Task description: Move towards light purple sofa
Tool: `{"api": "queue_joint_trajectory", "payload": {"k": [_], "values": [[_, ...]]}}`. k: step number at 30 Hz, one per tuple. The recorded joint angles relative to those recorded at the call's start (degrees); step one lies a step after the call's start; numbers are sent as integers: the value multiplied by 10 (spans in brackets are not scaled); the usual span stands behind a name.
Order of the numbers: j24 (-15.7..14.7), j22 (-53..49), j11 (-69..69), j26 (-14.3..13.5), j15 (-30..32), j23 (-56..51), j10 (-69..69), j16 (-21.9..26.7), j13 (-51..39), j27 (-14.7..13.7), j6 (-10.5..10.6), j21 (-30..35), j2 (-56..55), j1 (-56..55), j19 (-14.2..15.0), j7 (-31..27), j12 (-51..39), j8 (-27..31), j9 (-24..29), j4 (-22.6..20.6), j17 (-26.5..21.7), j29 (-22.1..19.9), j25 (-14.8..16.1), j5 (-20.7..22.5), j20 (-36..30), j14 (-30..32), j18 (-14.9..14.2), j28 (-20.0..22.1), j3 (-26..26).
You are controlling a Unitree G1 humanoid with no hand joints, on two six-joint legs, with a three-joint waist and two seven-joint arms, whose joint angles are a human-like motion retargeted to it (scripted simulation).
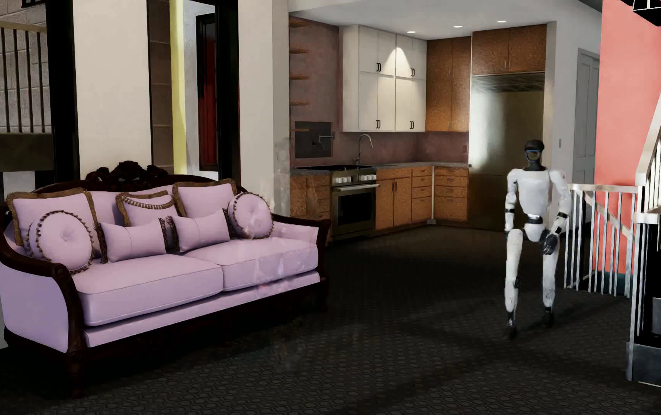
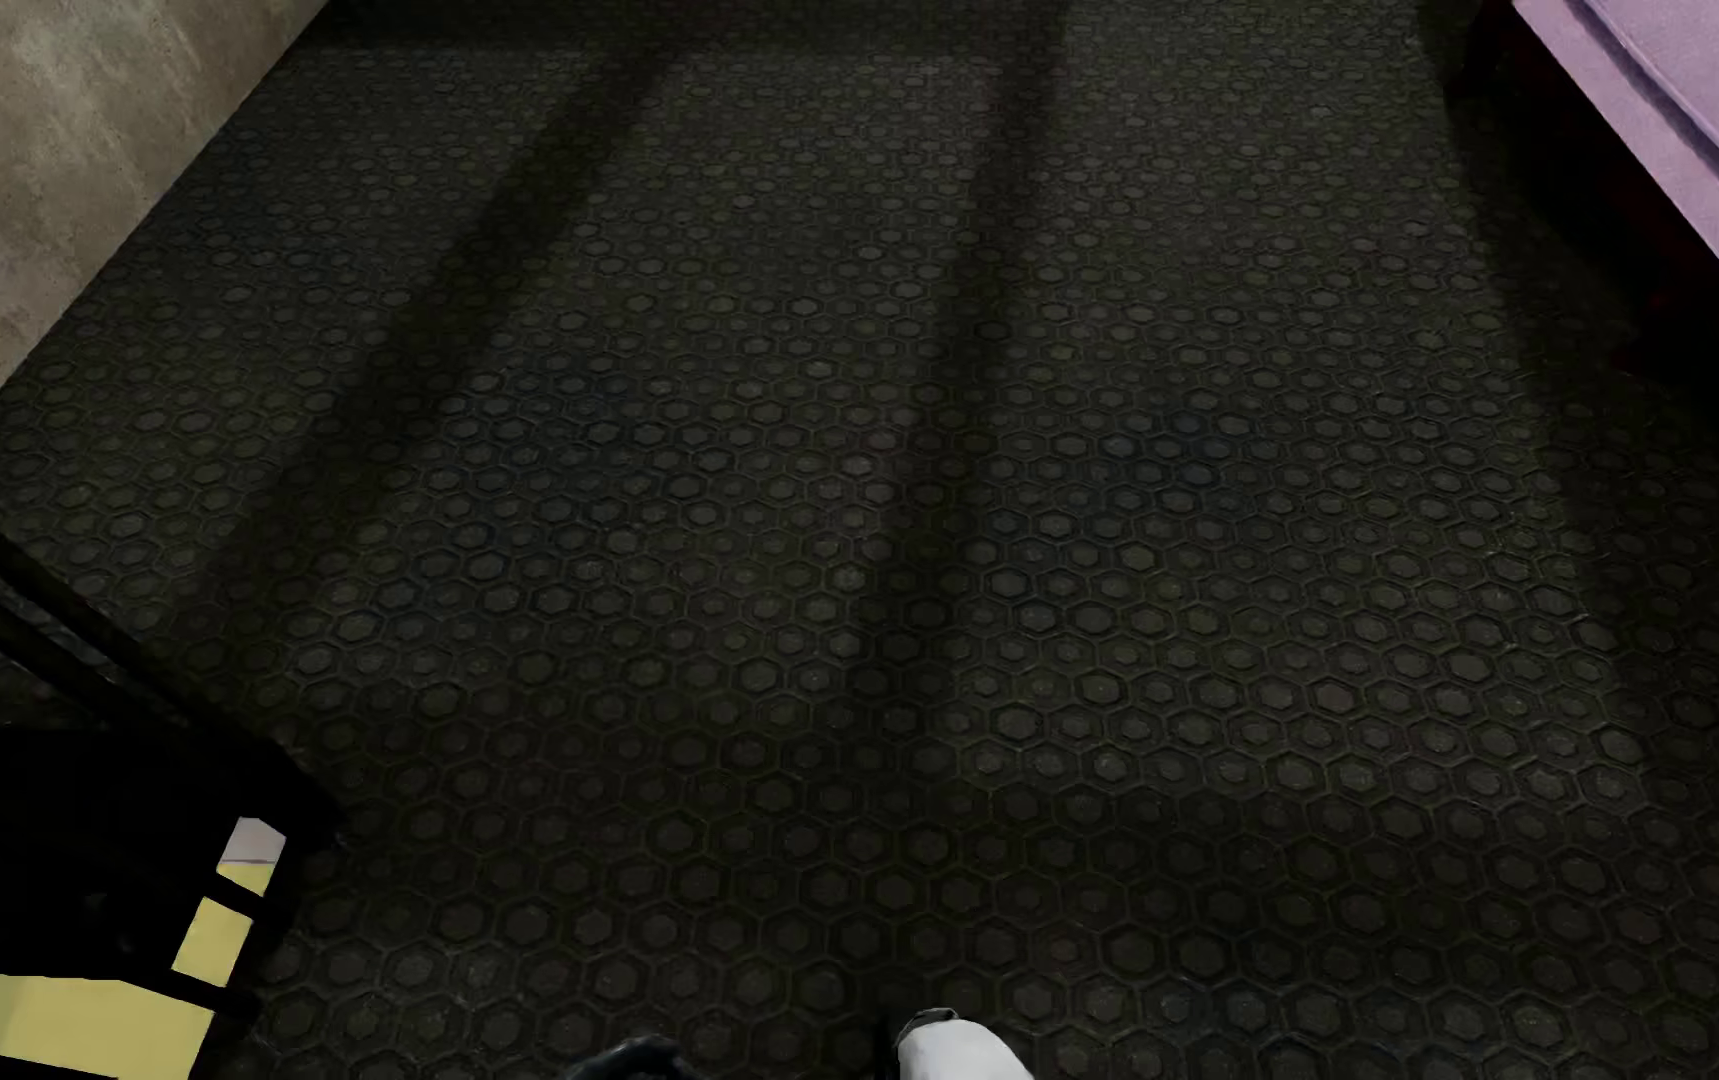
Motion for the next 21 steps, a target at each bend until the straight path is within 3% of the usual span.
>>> {"api": "queue_joint_trajectory", "payload": {"k": [3, 5, 7, 8, 10, 11, 12, 13, 15, 17, 19, 21], "values": [[0, 2, -51, 0, -72, 49, -4, 3, 15, 0, -3, 16, -9, 33, 0, 0, -7, 0, -17, 0, 6, 0, 0, -9, -9, -40, 0, 0, -12], [0, 20, -31, 0, -10, 80, 0, -6, 18, 0, 7, 18, -26, 53, 0, 0, 2, 0, -32, 11, 5, 0, 0, -8, 6, -15, 0, 0, -19], [0, 64, 5, 0, 91, 111, 11, -20, 11, 0, 31, 16, -48, 66, 0, 0, 26, 0, -55, 30, -2, 0, 0, 5, 32, 90, 0, 0, -19], [0, 91, 21, 0, 107, 120, 27, -24, 4, 0, 44, 15, -43, 71, 0, 0, 39, 0, -63, 42, -9, 0, 0, 20, 34, 176, 0, 0, -18], [0, 119, 22, 0, 84, 109, 115, -12, -14, 0, 59, 5, 4, 39, 0, 0, 58, 0, -71, 61, -23, 0, 0, 51, -8, 385, 0, 0, -13], [0, 120, 16, 0, 61, 91, 186, -1, -25, 0, 61, -6, 32, -1, 0, 0, 61, 0, -69, 66, -27, 0, 0, 60, -33, 464, 0, 0, -7], [0, 122, 11, 0, 37, 70, 264, 7, -38, 0, 65, -16, 61, -49, 0, 0, 63, 0, -64, 73, -32, 0, 0, 71, -46, 502, 0, 0, 6], [0, 130, 5, 0, 13, 48, 341, 9, -55, 0, 69, -22, 91, -97, 0, 0, 65, 0, -56, 77, -39, 0, 0, 83, -42, 491, 0, 0, 26], [0, 162, -16, 0, -33, 13, 450, 3, -96, 0, 69, -26, 159, -187, 0, 0, 75, 0, -42, 75, -53, 0, 0, 104, 3, 378, 0, 0, 80], [0, 192, -40, 0, -78, -4, 440, -1, -142, 0, 59, -42, 231, -255, 0, 0, 94, 0, -33, 60, -55, 0, 0, 110, 49, 290, 0, 0, 134], [0, 201, -61, 0, -117, -25, 317, 5, -184, 0, 41, -68, 295, -301, 0, 0, 111, 0, -27, 40, -47, 0, 0, 98, 50, 297, 0, 0, 177], [0, 195, -81, 0, -151, -68, 154, 13, -209, 0, 29, -86, 347, -329, 0, 0, 126, 0, -26, 31, -40, 0, 0, 83, 33, 350, 0, 0, 202]]}}
